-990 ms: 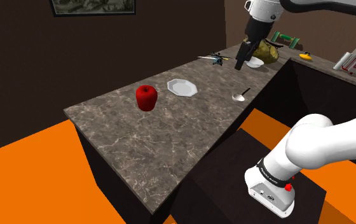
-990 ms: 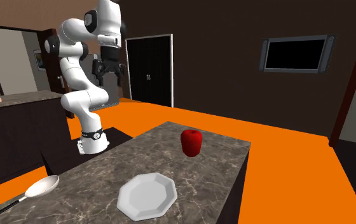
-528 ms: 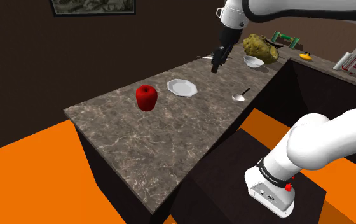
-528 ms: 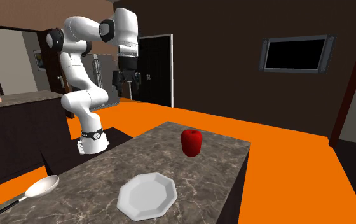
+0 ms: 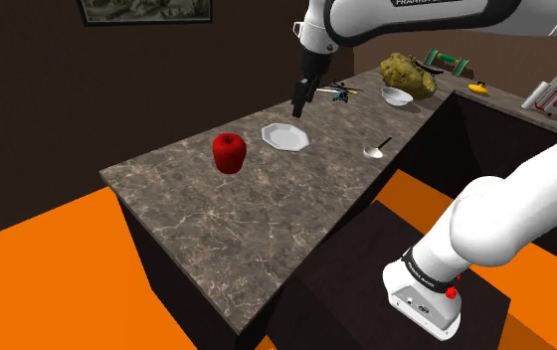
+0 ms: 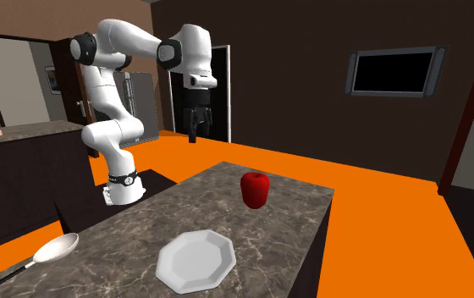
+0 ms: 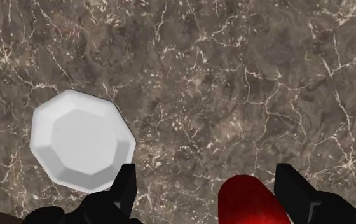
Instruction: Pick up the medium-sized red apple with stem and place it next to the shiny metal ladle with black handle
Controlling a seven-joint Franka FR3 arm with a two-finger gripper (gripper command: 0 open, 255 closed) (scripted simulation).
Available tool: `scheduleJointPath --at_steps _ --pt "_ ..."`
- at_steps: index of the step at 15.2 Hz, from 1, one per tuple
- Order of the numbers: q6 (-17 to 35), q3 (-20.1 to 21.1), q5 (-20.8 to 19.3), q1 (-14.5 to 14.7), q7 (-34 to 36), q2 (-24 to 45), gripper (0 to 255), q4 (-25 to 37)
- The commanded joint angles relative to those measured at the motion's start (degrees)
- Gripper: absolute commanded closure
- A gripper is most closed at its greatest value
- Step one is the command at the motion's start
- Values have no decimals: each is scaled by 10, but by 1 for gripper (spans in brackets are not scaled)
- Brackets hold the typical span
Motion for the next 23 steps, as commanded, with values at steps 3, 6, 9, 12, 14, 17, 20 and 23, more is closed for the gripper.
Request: scheduleJointPath --at_steps 3,6,9,12,14,17,20,23 --pt "29 15 2 14 -7 73 0 46" --pt "45 25 0 24 -16 130 0 90" --pt "56 34 -3 33 -24 188 0 138" --pt "62 44 -9 44 -31 246 0 192" --pt "63 50 -14 53 -36 286 0 232" --pt "76 51 -17 56 -37 306 0 239" --pt "96 50 -20 56 -36 314 0 226" --pt "113 49 -22 56 -35 321 0 217"
